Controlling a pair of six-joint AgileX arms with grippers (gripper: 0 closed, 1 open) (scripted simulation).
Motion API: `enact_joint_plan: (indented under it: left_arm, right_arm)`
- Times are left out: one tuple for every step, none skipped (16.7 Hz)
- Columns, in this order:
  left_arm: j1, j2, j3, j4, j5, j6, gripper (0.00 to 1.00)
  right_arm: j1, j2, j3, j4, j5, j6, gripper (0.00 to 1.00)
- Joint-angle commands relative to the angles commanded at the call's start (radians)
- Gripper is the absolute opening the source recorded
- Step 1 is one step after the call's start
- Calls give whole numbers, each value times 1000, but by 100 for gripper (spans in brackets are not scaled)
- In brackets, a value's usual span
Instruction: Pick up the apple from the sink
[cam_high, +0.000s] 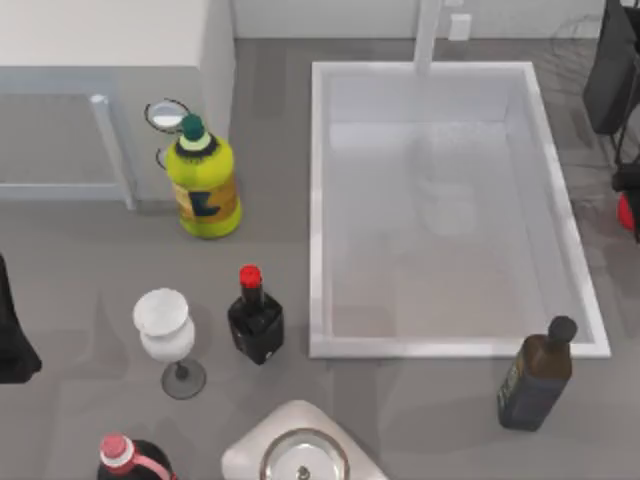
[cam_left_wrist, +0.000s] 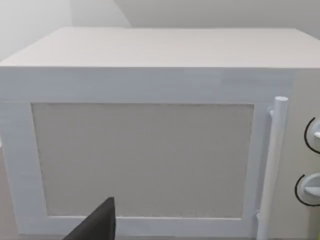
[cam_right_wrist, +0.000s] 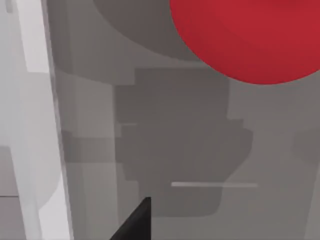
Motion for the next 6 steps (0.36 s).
enact_joint_plan:
  left_arm:
    - [0, 0, 0, 0, 0, 0, 100]
    - [0, 0, 0, 0, 0, 0, 100]
    - [0, 0, 0, 0, 0, 0, 100]
    - [0, 0, 0, 0, 0, 0, 100]
    - [0, 0, 0, 0, 0, 0, 100]
    - [0, 0, 0, 0, 0, 0, 100]
  right_arm:
    - [0, 0, 0, 0, 0, 0, 100]
    - [0, 0, 0, 0, 0, 0, 100]
    - [0, 0, 0, 0, 0, 0, 100]
    - [0, 0, 0, 0, 0, 0, 100]
    - [0, 0, 0, 0, 0, 0, 100]
    - [0, 0, 0, 0, 0, 0, 100]
